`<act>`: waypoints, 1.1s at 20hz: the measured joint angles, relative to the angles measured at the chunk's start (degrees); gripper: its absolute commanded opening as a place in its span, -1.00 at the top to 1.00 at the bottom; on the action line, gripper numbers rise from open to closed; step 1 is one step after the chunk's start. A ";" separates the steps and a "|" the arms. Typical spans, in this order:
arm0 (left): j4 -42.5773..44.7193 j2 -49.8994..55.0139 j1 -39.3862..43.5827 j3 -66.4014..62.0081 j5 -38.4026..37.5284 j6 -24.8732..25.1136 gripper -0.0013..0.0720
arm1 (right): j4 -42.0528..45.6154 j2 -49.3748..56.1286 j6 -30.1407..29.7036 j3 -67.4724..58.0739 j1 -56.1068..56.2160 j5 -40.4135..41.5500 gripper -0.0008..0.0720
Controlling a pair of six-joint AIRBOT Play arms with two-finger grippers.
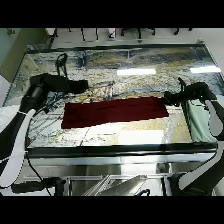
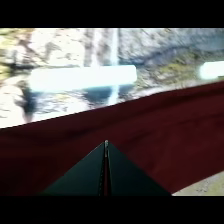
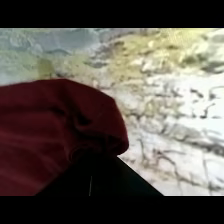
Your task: Fold the shirts.
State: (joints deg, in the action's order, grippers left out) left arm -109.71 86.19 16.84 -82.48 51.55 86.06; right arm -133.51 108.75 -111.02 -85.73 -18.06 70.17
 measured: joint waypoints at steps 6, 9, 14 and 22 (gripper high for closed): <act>-0.28 11.26 10.73 -0.70 -5.81 -0.04 0.92 | -2.01 -9.29 0.04 -5.92 -0.02 7.93 0.92; -3.80 19.34 14.43 -5.46 -7.76 -0.04 0.92 | -3.30 -15.17 0.74 -8.17 0.00 12.13 0.92; -10.80 31.89 18.73 -19.34 -5.99 0.02 0.92 | -4.74 -23.10 3.37 -9.79 0.00 16.79 0.92; -13.20 40.17 21.62 -33.53 3.13 -2.10 0.92 | -5.05 -27.34 6.67 -10.10 1.09 21.49 0.92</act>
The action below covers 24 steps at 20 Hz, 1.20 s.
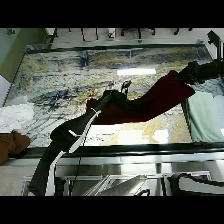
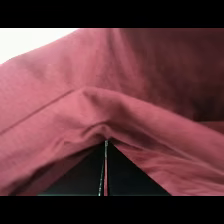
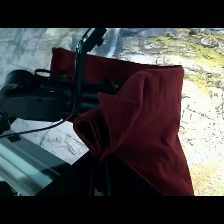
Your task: Fold the shirts.
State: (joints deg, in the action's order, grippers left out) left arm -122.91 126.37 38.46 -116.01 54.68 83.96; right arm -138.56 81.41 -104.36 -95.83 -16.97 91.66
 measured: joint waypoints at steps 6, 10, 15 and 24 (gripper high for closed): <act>-0.13 -9.11 -7.45 -1.33 13.53 0.94 0.92 | 0.07 -0.33 1.73 0.00 3.15 0.66 0.92; 0.28 -23.41 -19.19 -1.49 22.67 2.25 0.92 | 0.04 -0.20 4.04 0.02 10.60 -4.92 0.92; 0.33 -42.16 -34.58 1.62 26.32 2.89 0.92 | -0.15 6.67 6.71 0.09 33.00 -27.19 0.91; 0.28 -62.90 -46.05 18.29 23.17 6.25 0.92 | 2.69 28.89 8.20 -0.48 64.22 -63.17 -0.79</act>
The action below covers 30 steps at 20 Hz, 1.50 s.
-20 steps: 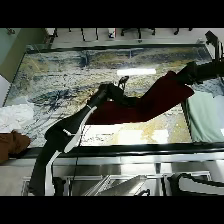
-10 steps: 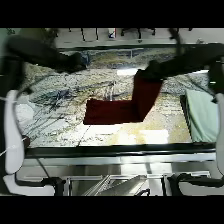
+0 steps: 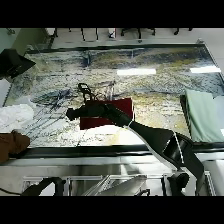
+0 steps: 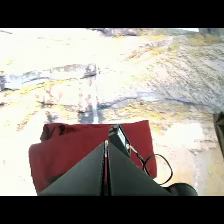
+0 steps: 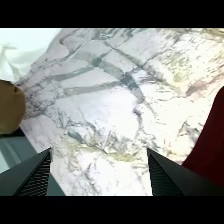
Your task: Fold the shirts.
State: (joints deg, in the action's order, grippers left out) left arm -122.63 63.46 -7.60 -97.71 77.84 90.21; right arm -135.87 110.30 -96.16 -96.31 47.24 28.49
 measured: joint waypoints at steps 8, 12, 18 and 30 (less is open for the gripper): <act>0.00 -4.31 -0.72 8.39 -4.24 1.84 0.92 | 4.76 -9.46 0.15 -0.04 -28.30 26.25 -0.79; 0.00 -4.46 -0.72 8.94 -4.59 2.10 0.92 | 6.10 -10.05 0.00 4.66 -42.36 40.04 -0.79; 0.00 -4.50 -0.72 9.11 -4.81 2.34 0.92 | 2.21 -2.78 -3.93 11.13 -45.57 44.54 -0.79; 0.00 -4.50 -0.72 9.14 -4.50 2.40 0.92 | -4.39 0.35 -5.86 7.48 -40.26 40.26 0.92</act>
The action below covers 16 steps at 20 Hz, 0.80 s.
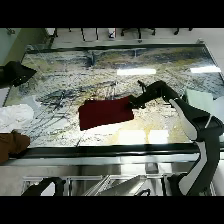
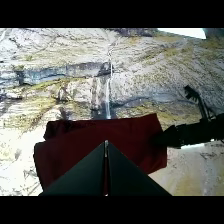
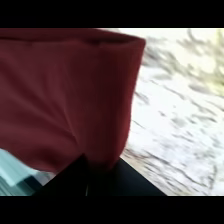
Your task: Fold the shirts.
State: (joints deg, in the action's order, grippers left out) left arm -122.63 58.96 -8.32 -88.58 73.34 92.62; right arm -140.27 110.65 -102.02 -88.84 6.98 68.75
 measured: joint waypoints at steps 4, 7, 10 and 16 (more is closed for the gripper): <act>0.00 0.00 0.00 0.00 0.15 0.00 0.92 | -0.87 -5.49 2.01 -7.61 -6.12 0.57 0.92; 0.00 0.00 0.00 0.00 0.17 0.00 0.92 | -1.11 -8.85 4.96 -14.25 -14.34 1.68 0.92; 0.00 0.00 0.00 0.00 0.46 0.00 0.92 | -1.33 -10.29 8.09 -19.74 -23.74 3.93 0.91; 0.02 0.00 0.00 0.00 1.95 0.02 0.92 | -1.27 -11.69 13.16 -23.39 -41.29 8.33 0.91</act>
State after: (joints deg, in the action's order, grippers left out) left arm -122.61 58.96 -8.32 -88.58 75.29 92.64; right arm -141.53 98.96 -88.86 -112.22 -34.30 77.08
